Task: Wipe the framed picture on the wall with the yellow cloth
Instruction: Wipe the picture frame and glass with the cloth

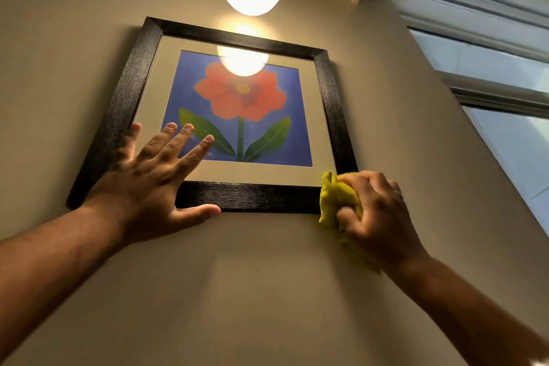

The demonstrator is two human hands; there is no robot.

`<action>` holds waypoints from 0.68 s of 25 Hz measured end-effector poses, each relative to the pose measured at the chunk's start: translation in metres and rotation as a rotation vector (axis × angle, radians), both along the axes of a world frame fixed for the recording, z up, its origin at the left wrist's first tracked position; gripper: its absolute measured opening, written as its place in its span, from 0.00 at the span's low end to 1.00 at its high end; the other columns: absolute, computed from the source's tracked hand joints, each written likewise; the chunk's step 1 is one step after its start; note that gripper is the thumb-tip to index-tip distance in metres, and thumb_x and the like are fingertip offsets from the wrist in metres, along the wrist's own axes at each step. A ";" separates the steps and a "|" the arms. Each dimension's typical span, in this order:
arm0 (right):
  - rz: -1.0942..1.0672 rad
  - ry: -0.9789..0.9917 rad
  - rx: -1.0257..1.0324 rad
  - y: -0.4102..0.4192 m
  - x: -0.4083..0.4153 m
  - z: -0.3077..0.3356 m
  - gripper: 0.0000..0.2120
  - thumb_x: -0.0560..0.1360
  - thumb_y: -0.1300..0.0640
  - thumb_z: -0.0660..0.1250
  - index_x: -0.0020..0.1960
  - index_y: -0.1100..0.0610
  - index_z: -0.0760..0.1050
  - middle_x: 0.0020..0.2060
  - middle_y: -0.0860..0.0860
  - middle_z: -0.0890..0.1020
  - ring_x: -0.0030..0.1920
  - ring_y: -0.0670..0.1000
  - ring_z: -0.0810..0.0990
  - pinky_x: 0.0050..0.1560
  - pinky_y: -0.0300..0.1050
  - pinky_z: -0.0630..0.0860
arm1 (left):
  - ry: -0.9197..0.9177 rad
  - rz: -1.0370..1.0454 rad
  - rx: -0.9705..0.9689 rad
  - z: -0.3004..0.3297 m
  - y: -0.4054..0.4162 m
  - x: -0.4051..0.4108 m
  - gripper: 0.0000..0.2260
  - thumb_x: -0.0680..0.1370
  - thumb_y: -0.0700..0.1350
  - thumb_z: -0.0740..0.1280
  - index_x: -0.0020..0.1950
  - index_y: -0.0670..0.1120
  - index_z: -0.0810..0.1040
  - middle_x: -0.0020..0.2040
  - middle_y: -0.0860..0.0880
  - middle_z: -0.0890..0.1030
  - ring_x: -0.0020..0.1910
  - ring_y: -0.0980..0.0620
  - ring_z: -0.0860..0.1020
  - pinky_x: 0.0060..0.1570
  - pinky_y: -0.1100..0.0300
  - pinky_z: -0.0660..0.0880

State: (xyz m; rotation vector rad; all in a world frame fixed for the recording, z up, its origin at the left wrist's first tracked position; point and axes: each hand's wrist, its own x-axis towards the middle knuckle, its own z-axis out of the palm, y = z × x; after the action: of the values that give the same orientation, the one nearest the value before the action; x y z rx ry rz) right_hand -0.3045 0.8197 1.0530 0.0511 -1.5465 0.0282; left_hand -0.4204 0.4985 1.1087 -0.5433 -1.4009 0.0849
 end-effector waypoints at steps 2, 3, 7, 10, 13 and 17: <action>-0.029 0.113 -0.013 -0.005 -0.002 0.052 0.23 0.67 0.49 0.57 0.60 0.49 0.74 0.61 0.55 0.77 0.54 0.60 0.75 0.54 0.50 0.73 | 0.001 -0.003 0.004 0.000 0.000 0.000 0.45 0.67 0.80 0.45 0.79 0.59 0.42 0.80 0.45 0.53 0.79 0.46 0.50 0.75 0.33 0.44; -0.034 0.134 -0.016 -0.008 -0.003 0.089 0.23 0.69 0.52 0.58 0.63 0.50 0.73 0.63 0.56 0.76 0.58 0.62 0.75 0.58 0.52 0.73 | 0.003 -0.002 0.006 0.000 -0.001 -0.001 0.45 0.67 0.80 0.45 0.79 0.59 0.42 0.80 0.45 0.54 0.79 0.46 0.50 0.75 0.33 0.44; 0.073 -0.121 -0.120 -0.015 0.015 0.232 0.28 0.73 0.55 0.61 0.73 0.48 0.63 0.69 0.55 0.72 0.65 0.60 0.72 0.66 0.51 0.70 | 0.013 0.010 0.004 0.000 -0.001 -0.002 0.45 0.68 0.79 0.46 0.79 0.58 0.43 0.80 0.45 0.55 0.79 0.45 0.52 0.75 0.33 0.46; 0.065 -0.185 -0.121 -0.021 0.022 0.226 0.32 0.69 0.49 0.60 0.73 0.48 0.62 0.70 0.56 0.70 0.66 0.60 0.71 0.68 0.52 0.69 | 0.008 0.016 0.015 0.000 -0.001 -0.002 0.45 0.67 0.80 0.45 0.79 0.58 0.41 0.80 0.45 0.54 0.79 0.45 0.51 0.75 0.33 0.45; 0.114 -0.136 -0.044 -0.005 0.016 0.114 0.31 0.64 0.44 0.59 0.66 0.47 0.70 0.66 0.54 0.72 0.63 0.57 0.73 0.64 0.50 0.71 | -0.004 -0.001 0.017 0.000 0.000 0.000 0.46 0.67 0.80 0.45 0.79 0.58 0.42 0.80 0.45 0.53 0.79 0.45 0.50 0.75 0.33 0.43; 0.140 0.007 -0.056 0.005 0.015 0.021 0.24 0.65 0.47 0.60 0.60 0.47 0.76 0.59 0.51 0.76 0.55 0.53 0.76 0.57 0.49 0.76 | -0.017 0.001 0.019 -0.001 0.002 0.002 0.46 0.67 0.80 0.44 0.79 0.57 0.43 0.80 0.44 0.53 0.79 0.45 0.50 0.75 0.34 0.43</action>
State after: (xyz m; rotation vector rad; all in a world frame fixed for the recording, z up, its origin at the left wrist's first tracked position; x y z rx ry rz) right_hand -0.2896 0.8243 1.0738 0.1143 -1.5319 0.1821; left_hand -0.4181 0.5002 1.1077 -0.5290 -1.4171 0.0677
